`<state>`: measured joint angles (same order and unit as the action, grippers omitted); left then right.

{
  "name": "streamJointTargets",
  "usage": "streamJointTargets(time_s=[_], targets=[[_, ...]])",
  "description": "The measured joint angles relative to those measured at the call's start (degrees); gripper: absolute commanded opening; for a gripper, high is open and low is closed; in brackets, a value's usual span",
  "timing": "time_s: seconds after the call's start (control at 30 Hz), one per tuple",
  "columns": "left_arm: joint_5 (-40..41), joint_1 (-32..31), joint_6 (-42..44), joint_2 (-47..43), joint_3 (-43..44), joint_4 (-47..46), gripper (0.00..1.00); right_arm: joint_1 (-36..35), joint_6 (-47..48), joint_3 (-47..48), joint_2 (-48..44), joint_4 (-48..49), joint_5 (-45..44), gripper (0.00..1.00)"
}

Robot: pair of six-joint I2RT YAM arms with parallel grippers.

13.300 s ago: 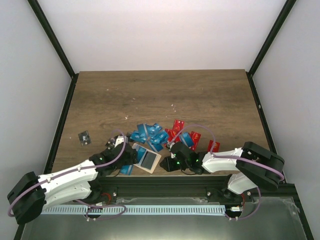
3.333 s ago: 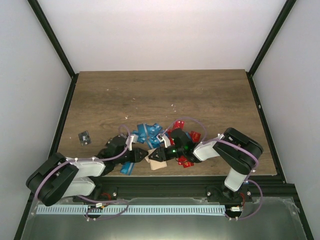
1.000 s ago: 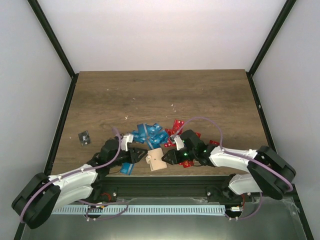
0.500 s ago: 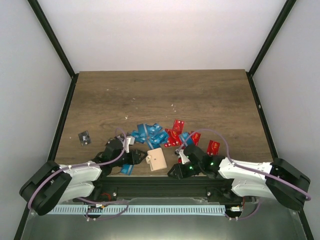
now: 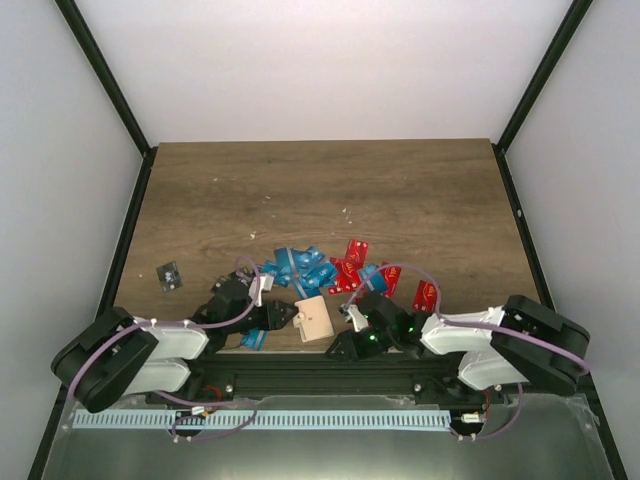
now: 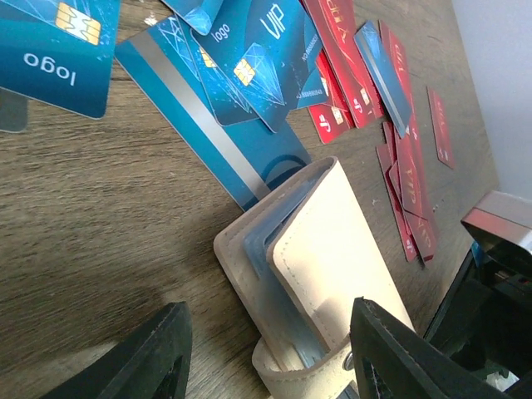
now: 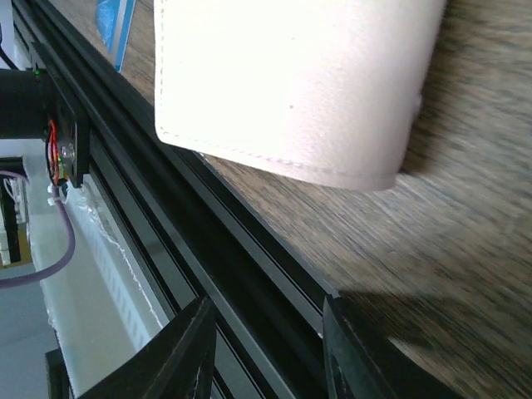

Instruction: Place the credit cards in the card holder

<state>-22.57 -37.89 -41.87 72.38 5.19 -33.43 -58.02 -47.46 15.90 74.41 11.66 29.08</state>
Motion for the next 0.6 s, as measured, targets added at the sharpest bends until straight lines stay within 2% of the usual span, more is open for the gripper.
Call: streamJointTargets(time_s=[0.27, 0.6], targets=[[0.0, -1.7, -1.4, 0.6, -0.9, -2.3, 0.54, -0.7, 0.7, 1.8, 4.7, 0.6, 1.1, 0.38], [0.3, -3.9, -3.6, -2.1, -2.5, -2.5, 0.55, 3.4, 4.6, 3.1, 3.4, -4.4, 4.6, 0.38]])
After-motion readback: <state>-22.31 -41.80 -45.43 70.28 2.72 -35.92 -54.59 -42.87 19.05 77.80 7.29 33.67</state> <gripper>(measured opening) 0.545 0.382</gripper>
